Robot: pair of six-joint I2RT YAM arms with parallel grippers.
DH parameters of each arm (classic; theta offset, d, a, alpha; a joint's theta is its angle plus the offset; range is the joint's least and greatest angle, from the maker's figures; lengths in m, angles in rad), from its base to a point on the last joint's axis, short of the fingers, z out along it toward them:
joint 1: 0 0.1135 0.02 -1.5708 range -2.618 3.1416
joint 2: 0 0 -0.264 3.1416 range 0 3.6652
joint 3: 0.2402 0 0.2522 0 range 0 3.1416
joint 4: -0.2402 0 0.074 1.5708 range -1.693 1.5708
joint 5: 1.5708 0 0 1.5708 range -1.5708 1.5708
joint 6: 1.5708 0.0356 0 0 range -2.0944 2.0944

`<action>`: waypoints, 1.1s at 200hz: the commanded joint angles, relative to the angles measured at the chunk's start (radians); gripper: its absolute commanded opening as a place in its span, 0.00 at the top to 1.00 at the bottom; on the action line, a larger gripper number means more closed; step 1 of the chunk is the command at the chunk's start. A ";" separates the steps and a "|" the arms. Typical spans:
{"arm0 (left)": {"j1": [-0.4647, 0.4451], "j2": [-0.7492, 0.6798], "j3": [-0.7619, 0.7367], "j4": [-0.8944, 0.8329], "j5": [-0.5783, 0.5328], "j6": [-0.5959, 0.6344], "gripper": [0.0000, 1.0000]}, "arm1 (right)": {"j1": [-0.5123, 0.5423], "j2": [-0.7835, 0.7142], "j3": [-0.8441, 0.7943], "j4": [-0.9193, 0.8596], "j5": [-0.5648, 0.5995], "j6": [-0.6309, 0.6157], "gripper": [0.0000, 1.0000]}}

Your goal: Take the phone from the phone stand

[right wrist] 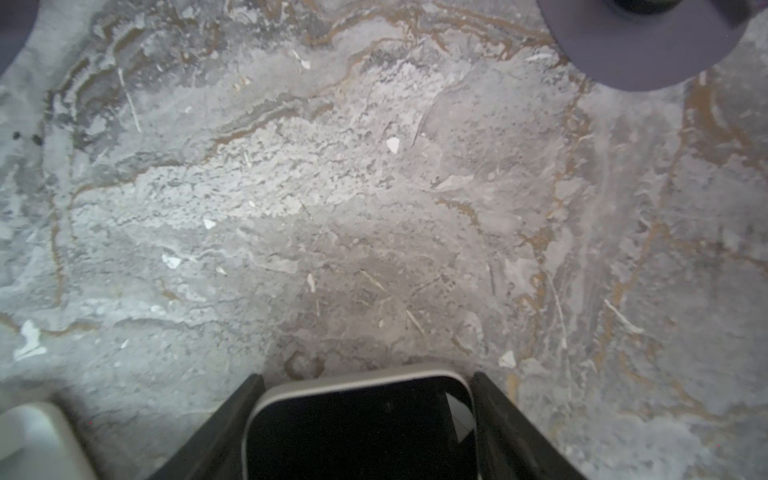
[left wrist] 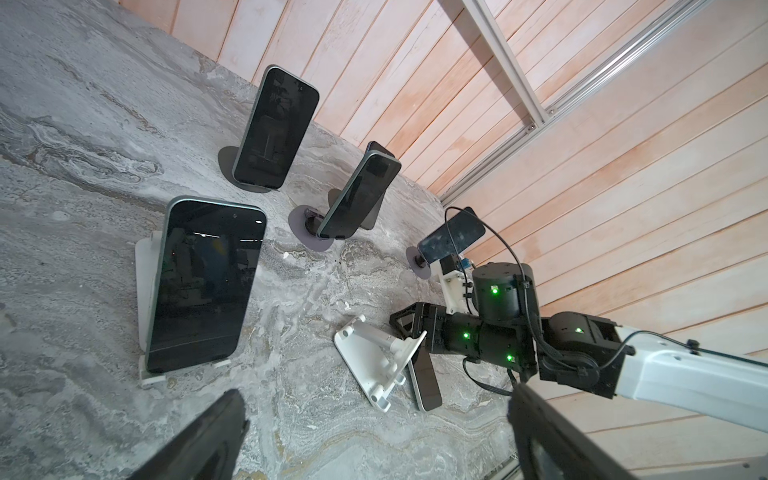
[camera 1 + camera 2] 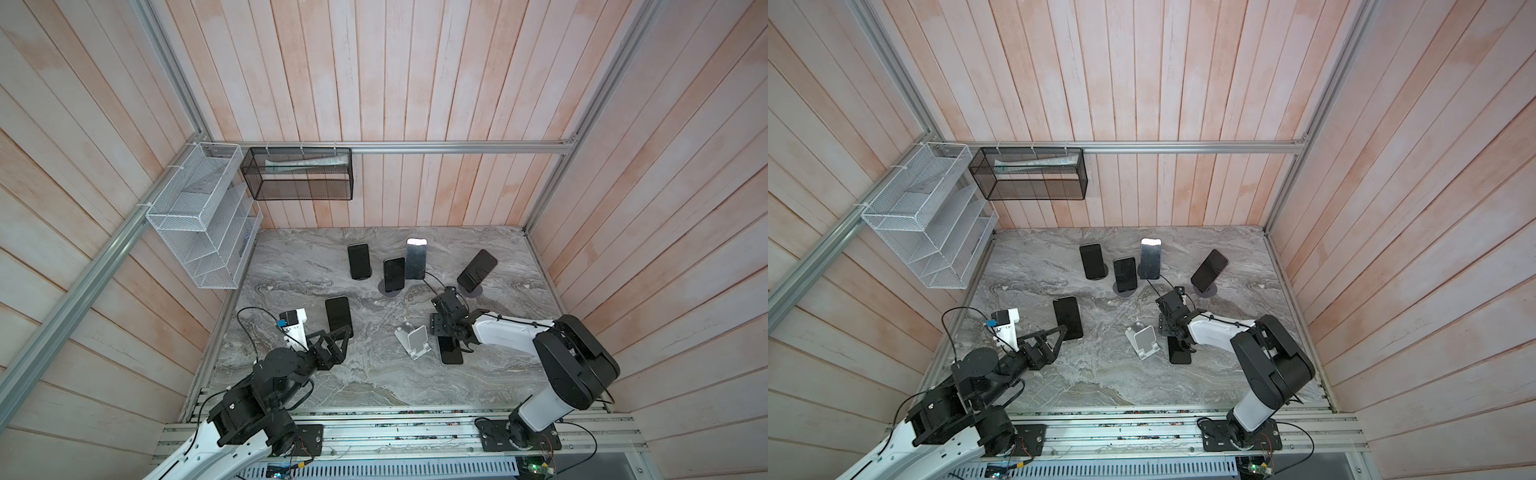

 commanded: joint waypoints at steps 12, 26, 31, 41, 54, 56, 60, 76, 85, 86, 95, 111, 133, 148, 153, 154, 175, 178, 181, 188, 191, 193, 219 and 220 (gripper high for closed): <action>0.001 -0.012 -0.020 0.008 -0.015 -0.017 0.00 | 0.008 -0.017 -0.035 -0.008 -0.074 -0.021 0.22; 0.000 -0.030 -0.023 -0.007 -0.021 -0.018 0.00 | 0.010 -0.028 -0.047 0.000 -0.069 -0.011 0.22; 0.001 -0.038 -0.021 -0.020 -0.029 -0.018 0.00 | 0.010 -0.035 -0.056 0.014 -0.069 -0.009 0.21; 0.001 -0.057 -0.014 -0.051 -0.052 -0.018 0.00 | 0.014 -0.043 -0.074 0.034 -0.058 0.000 0.21; 0.001 -0.089 -0.006 -0.080 -0.070 -0.012 0.00 | 0.016 -0.045 -0.080 0.031 -0.038 0.011 0.20; 0.001 -0.092 -0.005 -0.084 -0.072 -0.012 0.00 | 0.017 -0.046 -0.081 0.030 -0.034 0.012 0.20; 0.001 -0.102 -0.004 -0.093 -0.074 -0.012 0.00 | 0.017 -0.046 -0.081 0.028 -0.029 0.013 0.20; 0.001 -0.138 -0.003 -0.117 -0.074 -0.020 0.00 | 0.017 -0.060 -0.074 0.011 -0.020 0.009 0.20; 0.001 -0.153 -0.007 -0.127 -0.073 -0.026 0.00 | 0.018 -0.075 -0.065 -0.007 -0.013 0.002 0.19; 0.002 -0.154 -0.007 -0.128 -0.073 -0.027 0.00 | 0.017 -0.078 -0.064 -0.009 -0.012 0.001 0.19; 0.001 -0.168 -0.008 -0.134 -0.070 -0.032 0.00 | 0.017 -0.102 -0.050 -0.027 -0.014 -0.014 0.19; 0.001 -0.180 -0.007 -0.142 -0.069 -0.033 0.00 | 0.016 -0.162 -0.024 -0.062 -0.031 -0.052 0.19; 0.001 -0.179 0.001 -0.140 -0.067 -0.025 0.00 | 0.017 -0.267 0.018 -0.128 -0.032 -0.117 0.17; 0.001 -0.173 0.003 -0.124 -0.058 -0.018 0.00 | 0.019 -0.362 0.023 -0.129 -0.066 -0.173 0.14; 0.001 -0.171 -0.001 -0.114 -0.053 -0.016 0.00 | 0.022 -0.391 0.018 -0.116 -0.091 -0.189 0.13; 0.001 -0.170 -0.001 -0.112 -0.052 -0.016 0.00 | 0.022 -0.399 0.017 -0.113 -0.096 -0.191 0.13; 0.001 -0.153 -0.029 -0.063 -0.023 -0.022 0.00 | 0.049 -0.489 -0.019 -0.039 -0.196 -0.227 0.11; 0.001 -0.148 -0.035 -0.056 -0.018 -0.026 0.00 | 0.056 -0.492 -0.023 -0.031 -0.207 -0.227 0.11; 0.000 -0.142 -0.042 -0.048 -0.015 -0.031 0.00 | 0.061 -0.493 -0.025 -0.025 -0.215 -0.229 0.11; 0.001 -0.127 -0.056 -0.030 -0.003 -0.041 0.00 | 0.077 -0.487 -0.027 -0.018 -0.230 -0.233 0.11; 0.001 -0.119 -0.061 -0.021 0.002 -0.047 0.00 | 0.088 -0.481 -0.026 -0.017 -0.233 -0.235 0.11; 0.000 -0.115 -0.066 -0.016 0.006 -0.050 0.00 | 0.095 -0.477 -0.025 -0.017 -0.236 -0.237 0.11; 0.001 -0.062 -0.094 0.046 0.060 -0.077 0.00 | 0.186 -0.406 -0.016 -0.010 -0.232 -0.265 0.08; 0.001 -0.060 -0.094 0.048 0.061 -0.077 0.00 | 0.189 -0.401 -0.016 -0.010 -0.233 -0.263 0.08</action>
